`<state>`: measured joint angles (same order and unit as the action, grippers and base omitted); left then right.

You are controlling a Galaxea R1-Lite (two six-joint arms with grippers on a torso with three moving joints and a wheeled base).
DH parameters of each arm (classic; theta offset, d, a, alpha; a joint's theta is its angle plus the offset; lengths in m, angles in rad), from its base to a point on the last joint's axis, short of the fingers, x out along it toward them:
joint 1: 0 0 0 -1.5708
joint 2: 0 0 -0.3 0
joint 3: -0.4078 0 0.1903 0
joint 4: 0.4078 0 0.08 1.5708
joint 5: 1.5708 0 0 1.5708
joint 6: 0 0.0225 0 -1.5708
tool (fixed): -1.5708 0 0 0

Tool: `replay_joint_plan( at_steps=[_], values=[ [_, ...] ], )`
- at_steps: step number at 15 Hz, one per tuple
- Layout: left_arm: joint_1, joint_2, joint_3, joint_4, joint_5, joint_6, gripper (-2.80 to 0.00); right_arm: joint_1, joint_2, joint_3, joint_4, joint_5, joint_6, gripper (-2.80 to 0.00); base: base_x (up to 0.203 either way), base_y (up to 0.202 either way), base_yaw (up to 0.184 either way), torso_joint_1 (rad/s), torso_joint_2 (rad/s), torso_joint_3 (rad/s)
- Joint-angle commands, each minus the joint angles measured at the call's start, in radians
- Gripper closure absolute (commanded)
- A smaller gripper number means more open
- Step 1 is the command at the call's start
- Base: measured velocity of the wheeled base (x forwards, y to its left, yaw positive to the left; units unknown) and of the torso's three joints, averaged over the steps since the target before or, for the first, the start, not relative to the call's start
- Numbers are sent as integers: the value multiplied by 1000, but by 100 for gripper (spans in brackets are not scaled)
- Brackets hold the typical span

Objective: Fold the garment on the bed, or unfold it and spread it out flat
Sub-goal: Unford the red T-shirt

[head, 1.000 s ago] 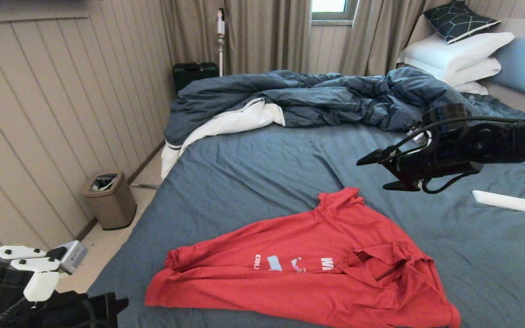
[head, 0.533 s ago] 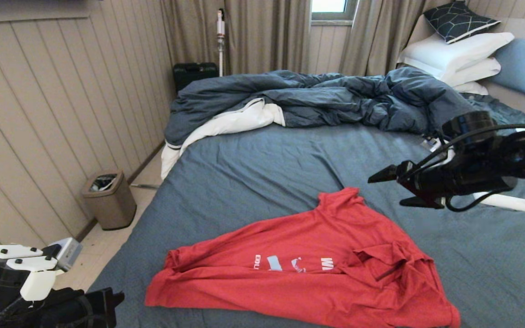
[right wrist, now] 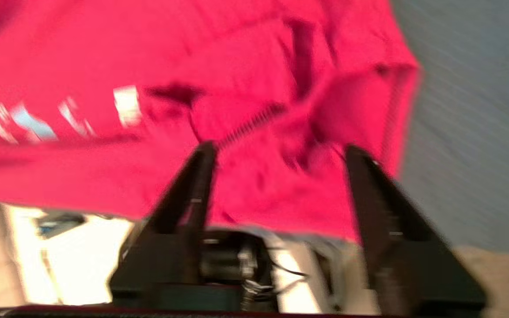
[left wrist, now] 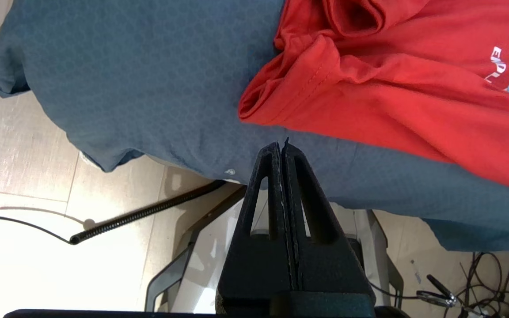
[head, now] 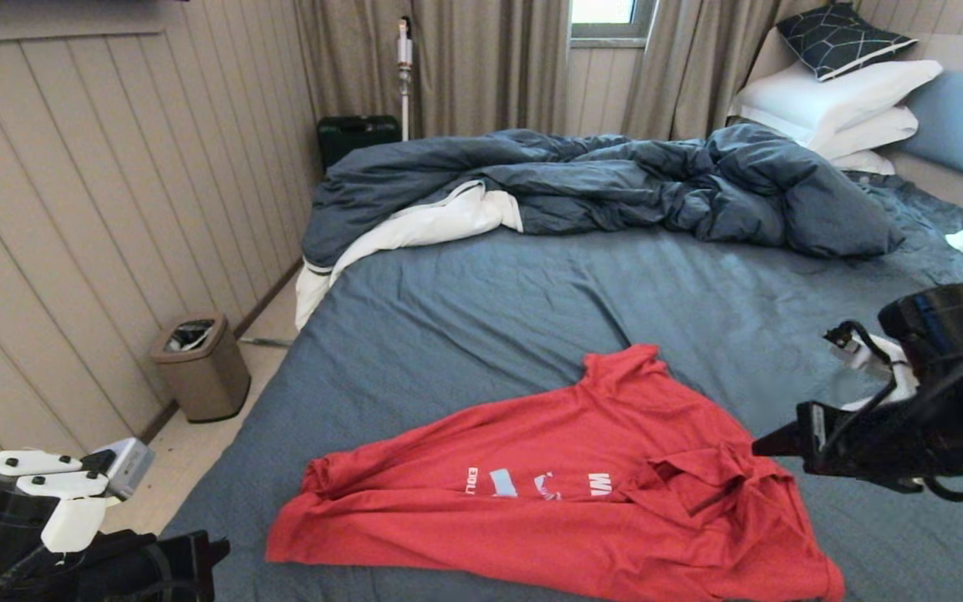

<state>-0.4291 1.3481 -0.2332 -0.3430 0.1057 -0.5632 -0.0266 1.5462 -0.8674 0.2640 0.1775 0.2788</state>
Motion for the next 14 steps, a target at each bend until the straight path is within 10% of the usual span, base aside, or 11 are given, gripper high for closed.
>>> replay_joint_plan(
  at_steps=[1, 6, 7, 14],
  values=[
    [1, 6, 0, -2, 2, -4, 0, 3, -112, 39, 16, -8, -26, 0, 0, 0, 0, 0, 0, 0],
    [0, -5, 2, -2, 3, -3, 0, 46, -146, 97, 64, -91, -43, 0, 0, 0, 0, 0, 0, 0],
    [1, -3, 0, -2, 5, -4, 0, 52, -137, 115, 60, -114, -46, -280, 0, 0, 0, 0, 0, 0],
    [0, 32, 0, -2, 3, -2, 0, 47, 7, 132, -75, -113, -90, -280, 0, 0, 0, 0, 0, 0]
  ],
)
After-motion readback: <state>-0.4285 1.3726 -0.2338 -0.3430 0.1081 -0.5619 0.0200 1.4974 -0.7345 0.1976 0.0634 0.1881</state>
